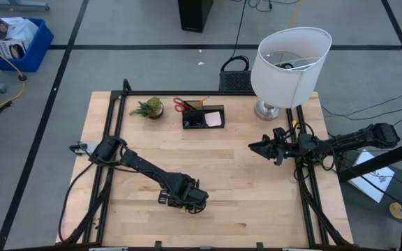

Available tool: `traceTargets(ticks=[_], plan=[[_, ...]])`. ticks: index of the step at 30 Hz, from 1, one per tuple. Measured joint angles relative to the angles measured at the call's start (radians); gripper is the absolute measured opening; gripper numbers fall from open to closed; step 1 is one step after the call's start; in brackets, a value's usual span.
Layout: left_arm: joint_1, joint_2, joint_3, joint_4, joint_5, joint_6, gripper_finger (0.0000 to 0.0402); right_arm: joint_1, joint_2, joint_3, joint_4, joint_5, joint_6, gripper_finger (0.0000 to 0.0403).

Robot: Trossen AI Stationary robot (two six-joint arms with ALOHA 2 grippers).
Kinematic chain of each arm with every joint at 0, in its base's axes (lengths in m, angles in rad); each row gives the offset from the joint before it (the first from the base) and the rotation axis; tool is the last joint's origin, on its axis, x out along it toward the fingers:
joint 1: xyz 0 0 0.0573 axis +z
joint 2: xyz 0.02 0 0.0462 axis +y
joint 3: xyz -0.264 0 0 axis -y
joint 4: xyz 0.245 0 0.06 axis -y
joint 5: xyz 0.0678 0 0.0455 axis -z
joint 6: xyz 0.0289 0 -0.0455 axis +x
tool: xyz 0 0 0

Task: Pick and place office supplies into organizer
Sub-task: Put the yellow eraser into the black desk organizer

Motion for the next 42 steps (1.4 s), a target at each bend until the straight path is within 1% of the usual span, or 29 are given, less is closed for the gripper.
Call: traceTargets(ticks=[2,4,11,14,17,22,26,30,37,42], plan=[[0.000,0.000,0.000,0.000,-0.001,0.005,0.0170,0.000,0.000,0.000,0.000,0.000,0.000,0.0116],[0.000,0.000,0.000,0.002,0.000,0.007,0.0157,0.000,0.000,0.000,0.000,0.000,0.000,0.0116],[0.002,0.001,0.000,0.005,-0.002,0.026,0.0075,0.000,0.000,0.000,0.000,0.000,0.000,0.0116],[0.002,0.001,0.001,0.002,-0.003,0.046,0.0054,0.000,0.000,0.000,0.000,0.000,0.000,0.0116],[0.001,-0.002,0.001,-0.010,-0.002,0.051,0.0052,0.000,0.000,0.000,0.000,0.000,0.000,0.0116],[-0.002,-0.013,-0.002,-0.021,-0.010,0.060,0.0067,0.000,0.000,0.000,0.000,0.000,0.000,0.0116],[-0.002,-0.033,-0.005,-0.045,-0.037,0.073,0.0072,0.000,0.000,0.000,0.000,0.000,0.000,0.0116],[0.002,-0.079,-0.005,-0.093,-0.081,0.077,0.0067,0.000,0.000,0.000,0.000,0.000,0.000,0.0116],[0.044,-0.134,-0.004,-0.172,-0.140,0.127,0.0062,0.000,0.000,0.000,0.000,0.000,0.000,0.0116],[0.109,-0.166,-0.003,-0.189,-0.188,0.222,0.0064,0.000,0.000,0.000,0.000,0.000,0.000,0.0116]])
